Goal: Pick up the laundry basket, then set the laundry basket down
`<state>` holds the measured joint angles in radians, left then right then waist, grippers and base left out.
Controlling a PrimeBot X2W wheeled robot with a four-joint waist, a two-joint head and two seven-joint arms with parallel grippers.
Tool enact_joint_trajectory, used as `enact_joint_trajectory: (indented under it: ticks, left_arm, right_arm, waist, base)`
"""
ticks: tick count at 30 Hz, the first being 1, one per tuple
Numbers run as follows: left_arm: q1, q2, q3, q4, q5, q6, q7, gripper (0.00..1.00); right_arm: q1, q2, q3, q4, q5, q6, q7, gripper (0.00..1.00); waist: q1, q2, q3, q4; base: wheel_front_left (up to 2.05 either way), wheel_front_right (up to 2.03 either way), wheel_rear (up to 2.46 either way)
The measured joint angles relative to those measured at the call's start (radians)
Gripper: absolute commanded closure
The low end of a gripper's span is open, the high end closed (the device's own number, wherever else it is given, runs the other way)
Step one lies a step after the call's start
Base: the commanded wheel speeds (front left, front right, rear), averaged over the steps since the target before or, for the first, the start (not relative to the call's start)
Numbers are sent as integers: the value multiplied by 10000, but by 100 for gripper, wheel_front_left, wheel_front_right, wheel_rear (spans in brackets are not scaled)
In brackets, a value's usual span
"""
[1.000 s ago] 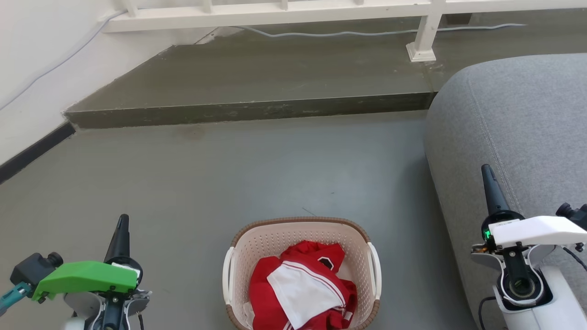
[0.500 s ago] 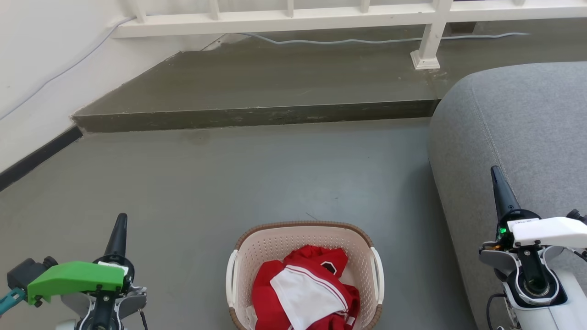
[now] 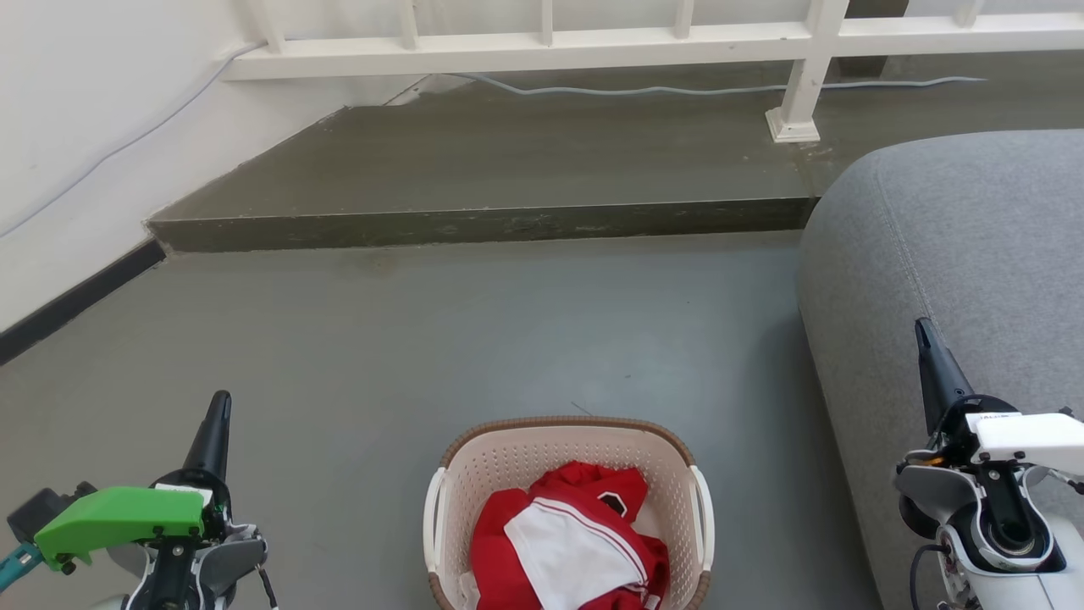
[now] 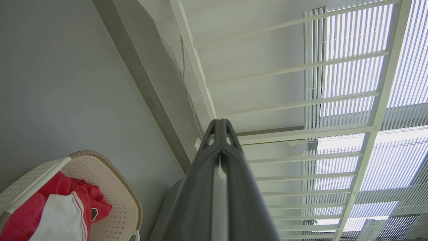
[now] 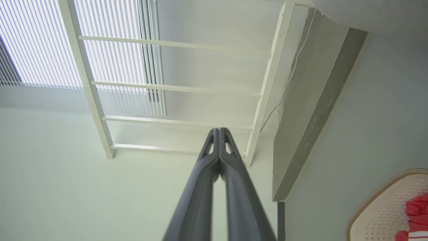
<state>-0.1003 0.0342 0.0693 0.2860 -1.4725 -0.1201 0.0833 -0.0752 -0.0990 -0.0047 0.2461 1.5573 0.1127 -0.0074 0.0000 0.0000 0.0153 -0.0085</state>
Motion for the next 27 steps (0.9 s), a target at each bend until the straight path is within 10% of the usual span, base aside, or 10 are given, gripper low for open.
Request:
enact_joint_trajectory:
  ticks: [27]
  left_arm:
    - [3, -6, 217, -38, -1244, -21, 307, 100]
  right_arm:
    - [14, -63, -203, 132, 1352, 10, 261, 100]
  waist:
    - [0, 0, -129, 88]
  base:
    - [0, 0, 0]
